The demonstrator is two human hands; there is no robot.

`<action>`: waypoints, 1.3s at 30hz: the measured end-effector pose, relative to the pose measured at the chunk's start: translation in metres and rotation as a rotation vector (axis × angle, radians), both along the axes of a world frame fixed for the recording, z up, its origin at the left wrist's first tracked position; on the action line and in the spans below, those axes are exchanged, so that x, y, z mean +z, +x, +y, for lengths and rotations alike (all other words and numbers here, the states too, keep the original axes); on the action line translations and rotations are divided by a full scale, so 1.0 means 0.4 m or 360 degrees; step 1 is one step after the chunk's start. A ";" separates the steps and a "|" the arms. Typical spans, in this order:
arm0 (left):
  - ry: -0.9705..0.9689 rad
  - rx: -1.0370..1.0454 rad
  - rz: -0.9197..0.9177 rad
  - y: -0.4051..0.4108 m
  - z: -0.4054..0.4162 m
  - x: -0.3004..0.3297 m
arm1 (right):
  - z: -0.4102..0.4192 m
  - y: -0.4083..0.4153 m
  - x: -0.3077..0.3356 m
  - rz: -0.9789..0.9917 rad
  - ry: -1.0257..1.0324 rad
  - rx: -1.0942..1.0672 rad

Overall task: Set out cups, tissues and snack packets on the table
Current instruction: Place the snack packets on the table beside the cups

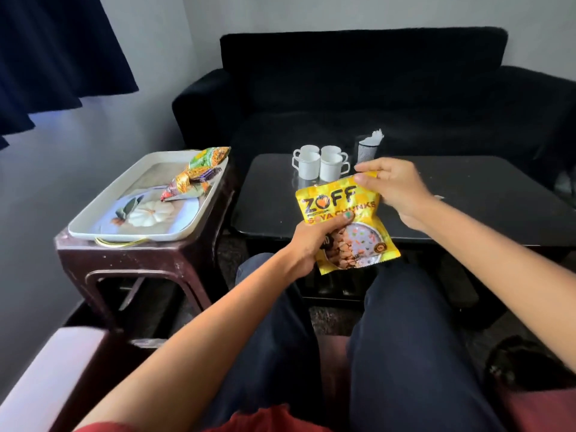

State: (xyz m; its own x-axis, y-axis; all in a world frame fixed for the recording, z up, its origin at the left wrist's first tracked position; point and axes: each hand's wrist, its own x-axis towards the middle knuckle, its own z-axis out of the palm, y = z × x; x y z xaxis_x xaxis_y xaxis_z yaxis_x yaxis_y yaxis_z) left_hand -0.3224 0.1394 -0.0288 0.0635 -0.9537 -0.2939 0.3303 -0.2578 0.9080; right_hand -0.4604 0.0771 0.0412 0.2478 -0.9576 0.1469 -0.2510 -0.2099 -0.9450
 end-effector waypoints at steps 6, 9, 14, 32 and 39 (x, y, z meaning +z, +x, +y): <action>0.0127 0.0157 -0.0033 0.038 -0.067 -0.024 | -0.021 0.016 -0.124 0.0066 0.0597 0.0232; 0.0192 0.0272 0.0014 0.070 -0.103 -0.031 | -0.040 0.029 -0.192 -0.0117 0.0729 0.0096; 0.0295 0.0266 -0.0135 0.125 -0.161 -0.055 | -0.090 0.083 -0.253 -0.0198 0.0726 -0.0242; -0.0136 -0.0356 -0.2303 0.144 -0.253 -0.224 | -0.232 0.256 -0.369 0.0198 0.0388 -0.0385; -0.0149 -0.0259 -0.2539 0.174 -0.276 -0.276 | -0.209 0.210 -0.466 0.1330 -0.0414 -0.0112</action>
State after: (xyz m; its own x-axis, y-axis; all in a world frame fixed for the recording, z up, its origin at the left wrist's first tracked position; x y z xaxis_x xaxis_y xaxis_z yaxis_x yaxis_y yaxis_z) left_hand -0.2529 0.0291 -0.1390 0.1344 -0.9906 0.0269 -0.9477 -0.1206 0.2954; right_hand -0.3764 -0.0066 -0.1453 0.3132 -0.9362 0.1596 -0.8601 -0.3509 -0.3703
